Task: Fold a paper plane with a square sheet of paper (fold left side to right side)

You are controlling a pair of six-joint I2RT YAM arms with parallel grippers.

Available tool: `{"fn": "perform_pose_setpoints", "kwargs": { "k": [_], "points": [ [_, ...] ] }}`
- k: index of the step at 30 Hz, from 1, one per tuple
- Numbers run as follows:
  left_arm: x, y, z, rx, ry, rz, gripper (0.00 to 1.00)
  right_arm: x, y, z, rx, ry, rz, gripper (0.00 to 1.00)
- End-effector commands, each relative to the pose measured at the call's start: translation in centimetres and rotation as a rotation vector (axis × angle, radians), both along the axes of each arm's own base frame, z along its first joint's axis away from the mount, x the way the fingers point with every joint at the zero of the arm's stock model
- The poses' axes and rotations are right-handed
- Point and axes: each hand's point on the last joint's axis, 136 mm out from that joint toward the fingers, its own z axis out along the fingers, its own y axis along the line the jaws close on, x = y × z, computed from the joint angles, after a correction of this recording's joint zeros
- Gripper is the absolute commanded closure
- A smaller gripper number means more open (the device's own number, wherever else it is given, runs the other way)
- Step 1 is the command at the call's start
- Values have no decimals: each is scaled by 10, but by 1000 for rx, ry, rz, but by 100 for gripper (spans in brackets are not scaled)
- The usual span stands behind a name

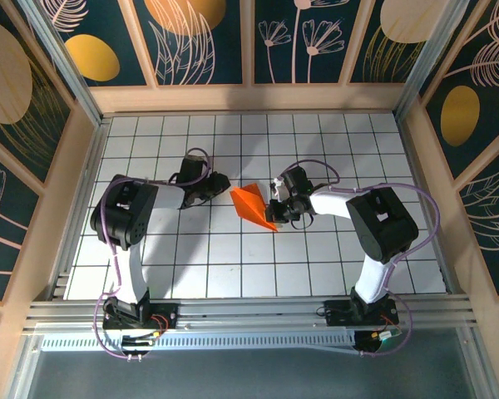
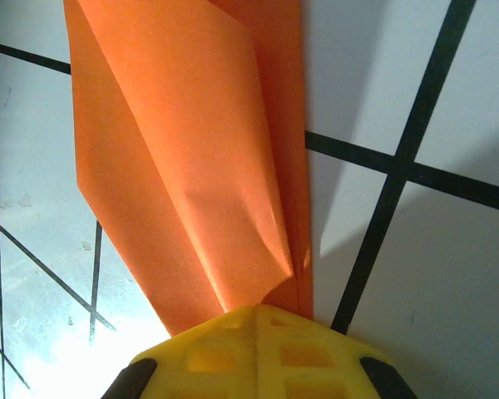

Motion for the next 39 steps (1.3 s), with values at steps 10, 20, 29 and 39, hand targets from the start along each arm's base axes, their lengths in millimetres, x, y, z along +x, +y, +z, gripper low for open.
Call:
{"fn": "perform_pose_setpoints", "kwargs": {
  "k": [10, 20, 29, 39],
  "points": [
    [-56, -36, 56, -34, -111, -121, 81, -28, -49, -51, -260, 138, -58, 100],
    [-83, -124, 40, -111, -60, -293, 83, -32, -55, -55, -290, 143, -60, 100],
    [-75, -117, 9, -27, -21, -254, 82, -32, -58, -56, -313, 143, -60, 100],
    [-67, -101, -20, 87, 25, -181, 82, -34, -67, -60, -372, 145, -50, 100]
  ]
}}
